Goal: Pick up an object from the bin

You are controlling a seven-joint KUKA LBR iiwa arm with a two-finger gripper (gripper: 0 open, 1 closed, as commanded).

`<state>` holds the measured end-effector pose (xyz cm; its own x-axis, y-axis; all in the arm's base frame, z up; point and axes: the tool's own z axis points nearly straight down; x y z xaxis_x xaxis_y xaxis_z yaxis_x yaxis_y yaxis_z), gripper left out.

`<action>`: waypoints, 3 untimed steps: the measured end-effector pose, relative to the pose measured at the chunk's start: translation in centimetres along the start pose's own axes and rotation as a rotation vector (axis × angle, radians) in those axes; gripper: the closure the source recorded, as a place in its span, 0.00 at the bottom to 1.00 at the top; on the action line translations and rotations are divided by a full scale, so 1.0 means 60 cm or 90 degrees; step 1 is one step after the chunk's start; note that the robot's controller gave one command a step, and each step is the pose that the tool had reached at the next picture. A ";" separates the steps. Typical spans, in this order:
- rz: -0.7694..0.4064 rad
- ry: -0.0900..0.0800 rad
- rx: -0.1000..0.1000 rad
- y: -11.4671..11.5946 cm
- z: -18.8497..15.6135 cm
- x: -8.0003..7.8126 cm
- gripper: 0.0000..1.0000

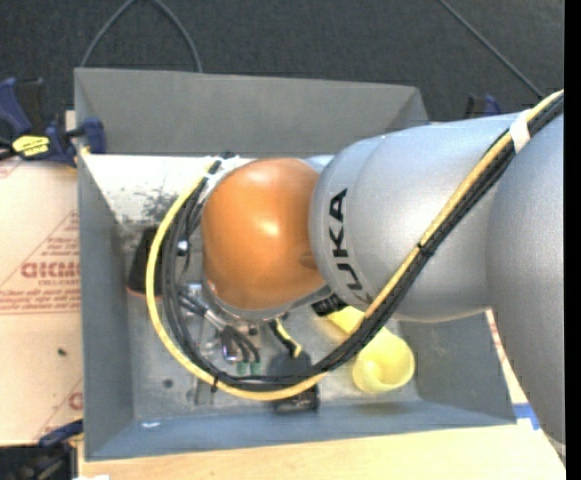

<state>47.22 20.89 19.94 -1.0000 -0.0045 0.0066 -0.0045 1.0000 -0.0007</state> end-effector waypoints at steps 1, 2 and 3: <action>0.005 -0.005 -0.001 -0.002 -0.007 -0.004 0.00; -0.027 -0.007 -0.001 -0.131 0.214 -0.204 0.00; -0.162 -0.014 -0.004 -0.121 0.115 -0.208 0.00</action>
Offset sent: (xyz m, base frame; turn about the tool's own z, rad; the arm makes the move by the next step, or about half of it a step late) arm 0.1209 -0.0762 -0.1294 -0.0454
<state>59.69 13.67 12.97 -0.9664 -0.2564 -0.0159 -0.2565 0.9665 0.0050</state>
